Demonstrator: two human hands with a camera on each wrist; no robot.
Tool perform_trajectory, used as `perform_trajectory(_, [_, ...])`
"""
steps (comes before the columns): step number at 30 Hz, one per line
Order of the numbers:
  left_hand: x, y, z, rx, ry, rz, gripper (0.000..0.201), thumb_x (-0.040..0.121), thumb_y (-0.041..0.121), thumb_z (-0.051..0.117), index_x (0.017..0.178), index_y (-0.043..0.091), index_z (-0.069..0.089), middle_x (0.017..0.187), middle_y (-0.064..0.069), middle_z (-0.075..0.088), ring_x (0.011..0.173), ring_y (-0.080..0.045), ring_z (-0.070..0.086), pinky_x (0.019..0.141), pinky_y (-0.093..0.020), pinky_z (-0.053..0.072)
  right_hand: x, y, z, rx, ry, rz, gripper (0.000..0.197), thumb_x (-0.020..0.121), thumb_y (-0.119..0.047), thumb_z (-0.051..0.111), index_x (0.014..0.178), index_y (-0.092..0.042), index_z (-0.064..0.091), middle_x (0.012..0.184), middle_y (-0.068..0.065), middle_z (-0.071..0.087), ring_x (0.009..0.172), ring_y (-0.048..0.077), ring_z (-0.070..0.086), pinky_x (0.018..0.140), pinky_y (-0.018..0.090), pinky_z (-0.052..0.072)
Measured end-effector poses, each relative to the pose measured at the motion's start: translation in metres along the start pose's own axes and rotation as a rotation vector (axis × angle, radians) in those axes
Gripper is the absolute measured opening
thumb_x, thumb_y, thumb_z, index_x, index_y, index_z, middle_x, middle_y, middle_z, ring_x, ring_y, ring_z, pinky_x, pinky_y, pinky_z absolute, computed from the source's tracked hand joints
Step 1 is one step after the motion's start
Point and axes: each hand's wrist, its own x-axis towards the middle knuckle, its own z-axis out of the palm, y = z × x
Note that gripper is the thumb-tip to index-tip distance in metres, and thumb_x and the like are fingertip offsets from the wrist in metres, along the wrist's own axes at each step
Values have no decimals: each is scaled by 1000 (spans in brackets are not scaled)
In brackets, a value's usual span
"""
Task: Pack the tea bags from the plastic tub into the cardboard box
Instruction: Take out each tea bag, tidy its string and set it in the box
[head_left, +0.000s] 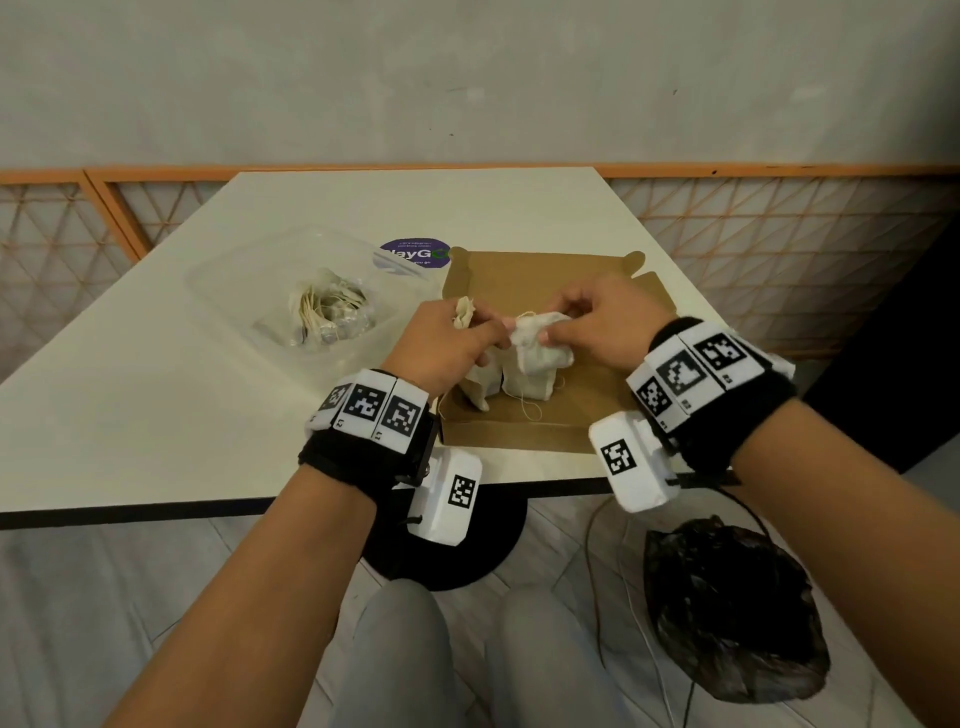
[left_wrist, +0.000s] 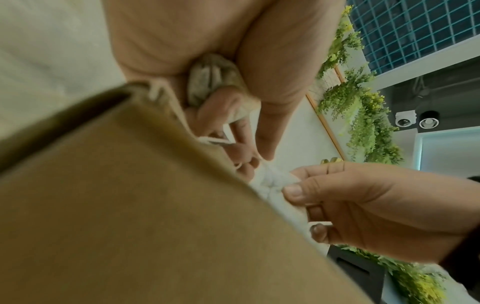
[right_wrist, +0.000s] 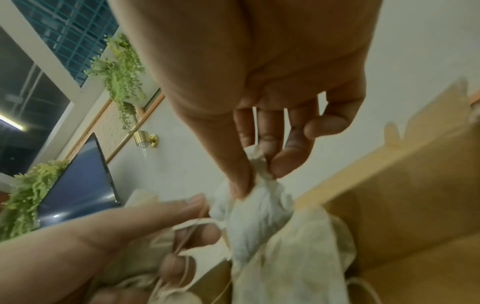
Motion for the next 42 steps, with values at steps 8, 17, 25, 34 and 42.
perform_trajectory(8, [1,-5,-1,-90,84,-85,15,92,17,58,77,18,62,74,2,66,44,3,53,41,-8,37,9,8,-31,-299,-152,129,19,85,-34,63,93,-19,71,83,-6,62,83,13,53,78,27,41])
perform_trajectory(17, [2,-2,-5,-101,55,-134,14,92,15,58,78,14,62,74,0,65,44,3,52,39,-7,34,24,17,-23,-155,-281,308,5,78,-6,71,83,-5,71,54,0,65,45,6,60,41,15,47])
perform_trajectory(25, [2,-3,-9,-73,21,-168,14,92,14,58,79,15,61,74,1,65,43,6,54,39,-8,37,37,27,-22,-163,-177,319,15,80,-2,65,95,-1,65,72,5,63,52,11,64,46,19,50])
perform_trajectory(34, [0,-2,-20,-380,147,-253,12,91,9,56,84,18,61,69,2,59,53,-7,46,39,-13,31,6,-24,-24,-442,-91,12,8,85,-18,58,86,-15,66,89,-1,66,88,19,60,75,29,46])
perform_trajectory(42, [-4,-7,-23,-605,111,-342,10,94,11,52,90,16,60,71,1,59,52,-4,48,39,-13,34,-17,-38,37,-380,-441,-318,27,93,-24,51,115,-19,66,131,-2,51,119,15,46,91,16,29])
